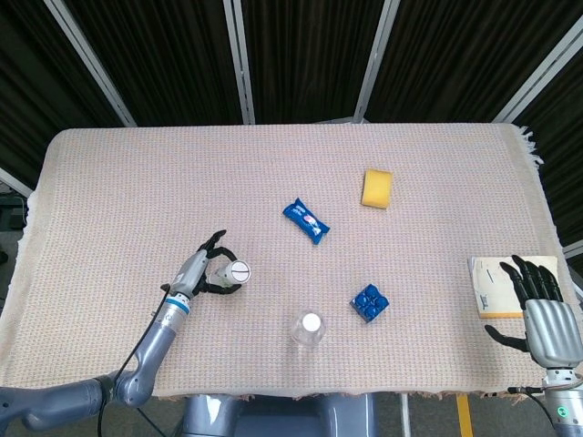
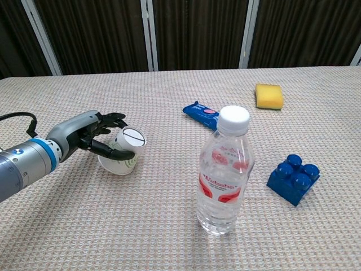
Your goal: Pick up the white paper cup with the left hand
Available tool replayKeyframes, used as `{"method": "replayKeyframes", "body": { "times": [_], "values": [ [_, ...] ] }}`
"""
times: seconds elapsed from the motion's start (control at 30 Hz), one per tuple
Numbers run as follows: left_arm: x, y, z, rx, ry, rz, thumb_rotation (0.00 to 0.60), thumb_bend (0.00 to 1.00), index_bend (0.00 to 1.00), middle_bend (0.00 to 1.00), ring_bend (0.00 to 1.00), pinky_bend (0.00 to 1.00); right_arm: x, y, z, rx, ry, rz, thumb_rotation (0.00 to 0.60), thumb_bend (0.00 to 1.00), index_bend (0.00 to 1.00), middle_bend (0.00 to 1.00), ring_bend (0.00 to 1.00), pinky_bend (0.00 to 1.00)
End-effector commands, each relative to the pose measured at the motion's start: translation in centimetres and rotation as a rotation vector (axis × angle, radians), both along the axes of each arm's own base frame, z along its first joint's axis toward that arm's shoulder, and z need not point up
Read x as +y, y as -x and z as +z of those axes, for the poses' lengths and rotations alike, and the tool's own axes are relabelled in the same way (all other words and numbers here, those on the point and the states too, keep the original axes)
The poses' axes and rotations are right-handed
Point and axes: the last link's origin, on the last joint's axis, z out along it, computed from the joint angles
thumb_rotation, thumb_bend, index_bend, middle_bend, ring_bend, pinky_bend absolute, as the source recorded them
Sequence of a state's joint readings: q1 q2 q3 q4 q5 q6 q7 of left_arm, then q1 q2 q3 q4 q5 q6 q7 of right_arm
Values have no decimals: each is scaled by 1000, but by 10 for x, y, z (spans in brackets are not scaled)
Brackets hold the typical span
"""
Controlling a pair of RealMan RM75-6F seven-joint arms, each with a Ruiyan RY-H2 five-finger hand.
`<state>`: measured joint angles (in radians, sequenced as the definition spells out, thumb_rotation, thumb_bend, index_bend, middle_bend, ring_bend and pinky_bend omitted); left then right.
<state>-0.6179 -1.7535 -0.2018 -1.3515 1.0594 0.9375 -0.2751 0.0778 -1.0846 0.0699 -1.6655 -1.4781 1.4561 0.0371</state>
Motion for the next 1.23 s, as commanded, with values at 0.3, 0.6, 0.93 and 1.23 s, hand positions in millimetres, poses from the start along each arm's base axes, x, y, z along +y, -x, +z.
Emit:
{"method": "replayKeyframes", "body": {
  "times": [0.3, 0.6, 0.93, 1.23],
  "values": [
    [-8, 21, 16, 49, 6, -6, 600, 124, 299, 0, 0, 0, -1, -2, -2, -6, 15, 28, 600, 55, 92, 0, 0, 0],
    [-16, 31, 45, 8, -3, -1, 600, 123, 0, 0, 0, 0, 1, -4, -5, 6, 17, 42, 600, 54, 92, 0, 0, 0],
    [-38, 62, 111, 360, -228, -180, 600, 122, 0, 0, 0, 0, 1, 1, -10, 47, -20, 17, 600, 45, 87, 0, 0, 0],
    [-104, 97, 162, 768, -388, -209, 600, 121, 0, 0, 0, 0, 1, 3, -14, 80, -55, -9, 600, 32, 16, 0, 0, 0]
  ]
}}
